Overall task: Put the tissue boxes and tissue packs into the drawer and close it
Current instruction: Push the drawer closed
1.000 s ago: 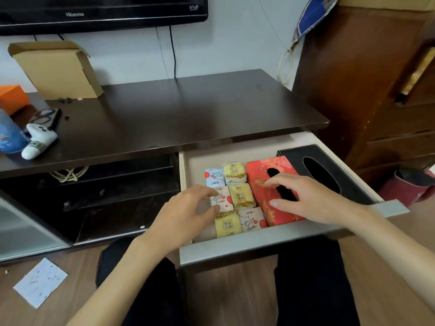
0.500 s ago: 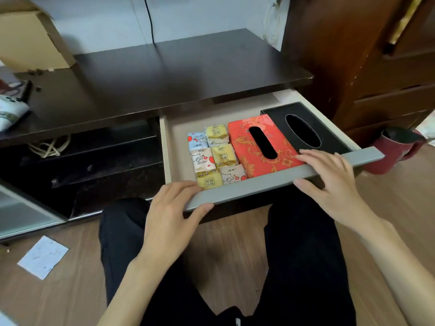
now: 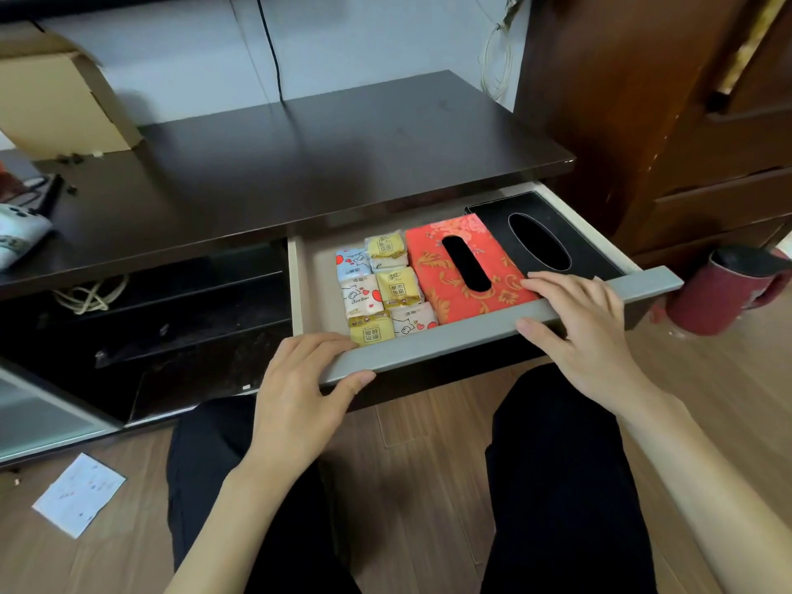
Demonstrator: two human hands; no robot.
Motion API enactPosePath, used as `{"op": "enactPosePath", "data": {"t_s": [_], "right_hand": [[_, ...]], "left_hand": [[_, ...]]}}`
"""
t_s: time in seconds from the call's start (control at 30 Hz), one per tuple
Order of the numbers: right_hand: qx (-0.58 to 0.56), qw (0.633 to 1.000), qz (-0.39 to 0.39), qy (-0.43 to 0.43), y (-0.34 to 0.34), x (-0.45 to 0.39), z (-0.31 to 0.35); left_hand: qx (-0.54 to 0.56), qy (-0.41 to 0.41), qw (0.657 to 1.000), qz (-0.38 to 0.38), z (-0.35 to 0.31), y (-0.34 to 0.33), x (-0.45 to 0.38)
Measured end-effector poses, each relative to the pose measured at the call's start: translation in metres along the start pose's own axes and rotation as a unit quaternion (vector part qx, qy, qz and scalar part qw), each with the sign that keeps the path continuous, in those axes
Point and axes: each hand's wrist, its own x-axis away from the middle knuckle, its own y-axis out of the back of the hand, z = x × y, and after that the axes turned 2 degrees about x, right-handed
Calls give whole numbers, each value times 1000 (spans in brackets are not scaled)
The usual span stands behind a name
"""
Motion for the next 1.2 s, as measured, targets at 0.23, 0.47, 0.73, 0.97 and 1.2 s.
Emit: {"op": "enactPosePath", "data": {"t_s": [0.23, 0.47, 0.73, 0.97, 1.2], "right_hand": [[-3, 1000, -5, 4, -22, -49, -5], [-15, 1000, -3, -14, -40, -93, -4], [-103, 971, -109, -187, -43, -101, -42], [-192, 925, -88, -315, -51, -112, -50], [-227, 924, -35, -306, -70, -135, -29]], "left_hand": [[-6, 22, 1000, -5, 26, -9, -45], [-19, 47, 999, 3, 45, -14, -89], [131, 244, 957, -92, 55, -13, -88], [219, 299, 913, -167, 57, -30, -92], [217, 342, 874, -267, 58, -45, -118]]}}
